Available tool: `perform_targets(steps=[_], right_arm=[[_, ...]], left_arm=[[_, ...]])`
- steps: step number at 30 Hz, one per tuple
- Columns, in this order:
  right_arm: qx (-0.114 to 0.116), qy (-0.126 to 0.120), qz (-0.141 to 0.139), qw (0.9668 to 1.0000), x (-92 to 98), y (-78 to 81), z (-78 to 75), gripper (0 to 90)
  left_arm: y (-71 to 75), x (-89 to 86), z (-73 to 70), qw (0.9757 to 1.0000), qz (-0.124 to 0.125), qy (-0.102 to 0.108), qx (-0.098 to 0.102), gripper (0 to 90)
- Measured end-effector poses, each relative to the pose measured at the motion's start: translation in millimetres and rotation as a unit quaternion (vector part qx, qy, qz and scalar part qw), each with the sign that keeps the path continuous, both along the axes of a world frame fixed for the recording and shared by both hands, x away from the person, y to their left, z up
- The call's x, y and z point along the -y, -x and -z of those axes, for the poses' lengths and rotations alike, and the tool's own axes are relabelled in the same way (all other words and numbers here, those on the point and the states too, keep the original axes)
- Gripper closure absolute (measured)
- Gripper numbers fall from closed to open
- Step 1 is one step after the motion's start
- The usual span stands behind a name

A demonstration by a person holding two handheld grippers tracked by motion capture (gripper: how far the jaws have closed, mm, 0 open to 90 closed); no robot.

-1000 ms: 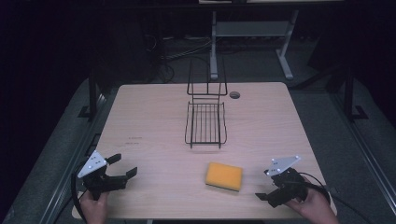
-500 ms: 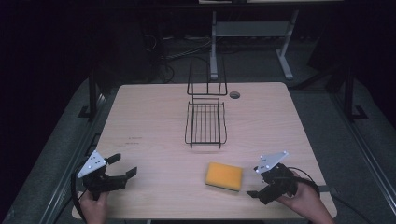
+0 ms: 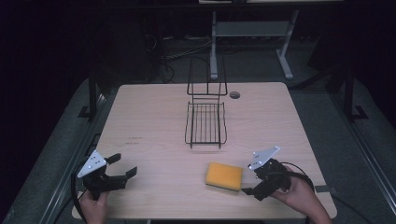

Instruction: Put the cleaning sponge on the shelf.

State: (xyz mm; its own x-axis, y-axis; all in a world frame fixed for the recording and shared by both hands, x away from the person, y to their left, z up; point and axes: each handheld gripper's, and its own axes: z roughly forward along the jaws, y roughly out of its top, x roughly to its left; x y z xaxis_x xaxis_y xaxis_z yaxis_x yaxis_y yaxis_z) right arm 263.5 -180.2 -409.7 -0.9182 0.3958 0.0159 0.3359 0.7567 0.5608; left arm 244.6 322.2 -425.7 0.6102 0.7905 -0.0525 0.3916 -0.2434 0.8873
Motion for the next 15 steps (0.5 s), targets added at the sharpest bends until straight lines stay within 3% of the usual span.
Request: perform_targets(steps=[15], right_arm=[[-0.008,0.0,-0.023,0.9997,-17.7,-13.0,-4.5,15.4]], left_arm=[[1.0,-1.3,-0.4,1.0,-0.004,0.003,0.001,13.4]])
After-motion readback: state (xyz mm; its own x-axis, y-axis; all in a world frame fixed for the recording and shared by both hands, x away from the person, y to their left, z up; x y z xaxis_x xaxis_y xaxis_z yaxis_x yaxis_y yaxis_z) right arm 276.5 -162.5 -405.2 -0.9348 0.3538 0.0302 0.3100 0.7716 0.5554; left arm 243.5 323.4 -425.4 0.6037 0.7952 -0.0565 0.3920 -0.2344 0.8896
